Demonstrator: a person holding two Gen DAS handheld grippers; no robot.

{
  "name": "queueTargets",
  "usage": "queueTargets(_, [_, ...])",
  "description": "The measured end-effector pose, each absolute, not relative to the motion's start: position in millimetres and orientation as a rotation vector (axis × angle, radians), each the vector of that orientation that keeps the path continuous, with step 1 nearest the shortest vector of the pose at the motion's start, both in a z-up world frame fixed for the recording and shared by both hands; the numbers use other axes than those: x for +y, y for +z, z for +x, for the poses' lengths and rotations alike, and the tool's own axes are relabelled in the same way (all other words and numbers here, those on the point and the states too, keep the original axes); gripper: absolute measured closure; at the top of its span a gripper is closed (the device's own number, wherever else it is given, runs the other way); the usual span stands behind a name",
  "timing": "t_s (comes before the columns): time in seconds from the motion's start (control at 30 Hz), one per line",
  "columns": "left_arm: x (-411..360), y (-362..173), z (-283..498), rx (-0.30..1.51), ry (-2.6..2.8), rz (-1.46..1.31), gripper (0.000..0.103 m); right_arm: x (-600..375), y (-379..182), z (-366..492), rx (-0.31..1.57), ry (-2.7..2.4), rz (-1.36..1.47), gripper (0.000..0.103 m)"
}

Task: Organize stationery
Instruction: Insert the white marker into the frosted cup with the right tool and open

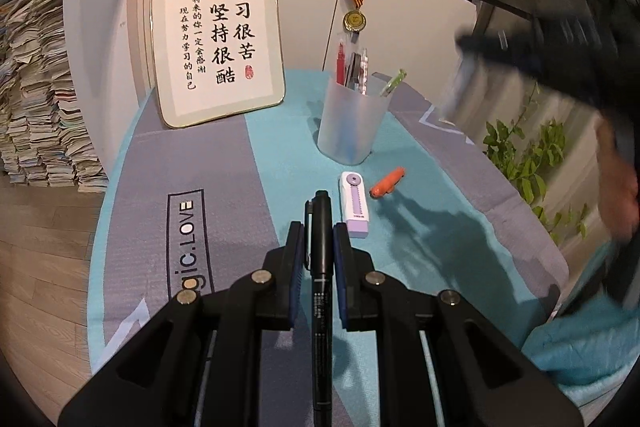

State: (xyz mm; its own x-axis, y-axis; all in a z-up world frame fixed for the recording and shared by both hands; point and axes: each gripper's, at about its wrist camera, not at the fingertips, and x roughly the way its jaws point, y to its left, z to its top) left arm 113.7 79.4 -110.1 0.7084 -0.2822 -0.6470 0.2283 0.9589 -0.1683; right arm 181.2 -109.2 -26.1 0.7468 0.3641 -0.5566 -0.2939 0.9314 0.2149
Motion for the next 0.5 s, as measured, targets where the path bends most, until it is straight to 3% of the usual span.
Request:
queueTargets(0.17, [84.2, -106.0, 112.6, 0.717, -0.272, -0.084, 0.090, -99.0, 2.7, 216.4, 0.495, 0.277, 0.070, 0.087])
queueTargets(0.5, [93.7, -109.7, 129.4, 0.725, -0.245, -0.094, 0.090, -99.1, -46.2, 298.4, 0.648, 0.220, 0.079, 0.087])
